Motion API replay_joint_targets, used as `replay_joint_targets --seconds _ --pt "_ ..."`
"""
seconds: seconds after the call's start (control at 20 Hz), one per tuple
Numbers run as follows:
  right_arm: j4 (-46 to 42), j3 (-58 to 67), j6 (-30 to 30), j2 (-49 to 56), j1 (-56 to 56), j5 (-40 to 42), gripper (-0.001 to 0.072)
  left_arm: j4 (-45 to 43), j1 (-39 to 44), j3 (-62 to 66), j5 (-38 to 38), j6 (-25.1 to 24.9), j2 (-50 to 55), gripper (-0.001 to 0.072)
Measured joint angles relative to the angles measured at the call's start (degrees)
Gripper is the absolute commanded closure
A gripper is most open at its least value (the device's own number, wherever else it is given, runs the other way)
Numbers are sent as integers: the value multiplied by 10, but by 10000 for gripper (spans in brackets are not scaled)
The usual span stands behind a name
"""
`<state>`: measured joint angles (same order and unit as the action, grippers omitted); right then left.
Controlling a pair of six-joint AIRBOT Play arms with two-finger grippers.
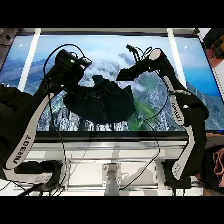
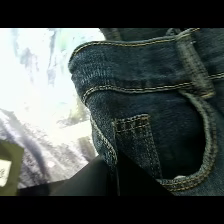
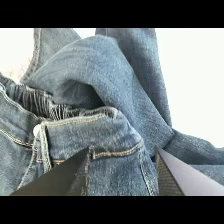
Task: Fold the clothes and pants, and hang the long-sleeved shirts on hangers.
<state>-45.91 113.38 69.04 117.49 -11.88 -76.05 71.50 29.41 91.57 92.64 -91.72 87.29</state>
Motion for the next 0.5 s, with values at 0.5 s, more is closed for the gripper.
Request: replay_joint_targets --seconds 0.5 --pt "68 2 -11 25 -13 -62 366 34 0 0 -27 0 0 682"
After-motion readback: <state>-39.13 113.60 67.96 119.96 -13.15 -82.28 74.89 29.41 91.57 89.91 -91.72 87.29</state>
